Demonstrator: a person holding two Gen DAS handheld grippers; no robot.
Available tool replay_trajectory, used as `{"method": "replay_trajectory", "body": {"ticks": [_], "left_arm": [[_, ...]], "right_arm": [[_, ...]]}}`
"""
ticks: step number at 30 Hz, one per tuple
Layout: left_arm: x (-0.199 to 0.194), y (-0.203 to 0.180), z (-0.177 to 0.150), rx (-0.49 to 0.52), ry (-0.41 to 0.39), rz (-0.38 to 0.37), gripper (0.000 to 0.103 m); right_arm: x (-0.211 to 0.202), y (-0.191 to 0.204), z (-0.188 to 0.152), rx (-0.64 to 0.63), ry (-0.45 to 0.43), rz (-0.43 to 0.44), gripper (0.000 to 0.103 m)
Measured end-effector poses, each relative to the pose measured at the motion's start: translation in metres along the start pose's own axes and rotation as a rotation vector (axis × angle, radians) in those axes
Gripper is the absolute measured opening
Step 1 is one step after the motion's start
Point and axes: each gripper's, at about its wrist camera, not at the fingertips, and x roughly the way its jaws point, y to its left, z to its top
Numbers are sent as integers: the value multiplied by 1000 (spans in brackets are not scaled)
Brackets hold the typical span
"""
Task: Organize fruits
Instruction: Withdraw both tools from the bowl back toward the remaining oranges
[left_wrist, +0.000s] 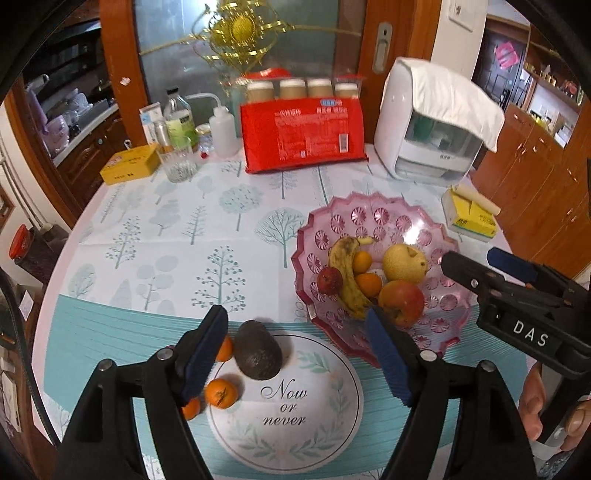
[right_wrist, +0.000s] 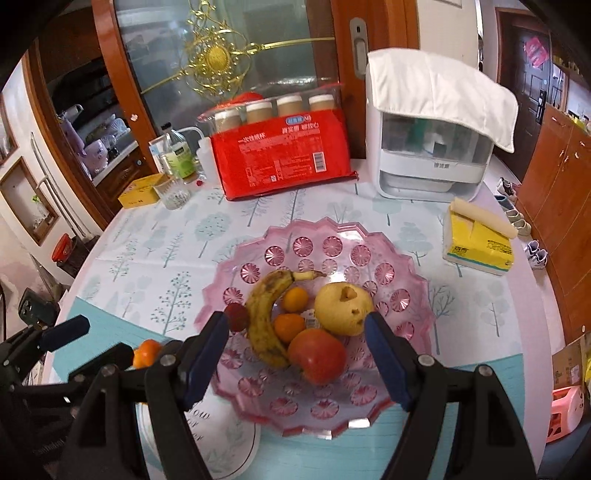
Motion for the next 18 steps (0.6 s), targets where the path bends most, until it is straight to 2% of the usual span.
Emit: {"method": "replay_trajectory", "body": {"ticks": [5,18], "left_arm": [[-32,6,-9,-3,-45,17,78],[-86,22,-45,-48,-78,42,79]], "right_arm": [[-25,3,-8,6,-26,5,76],[-61,9,-37,-33,-71,25,76]]}}
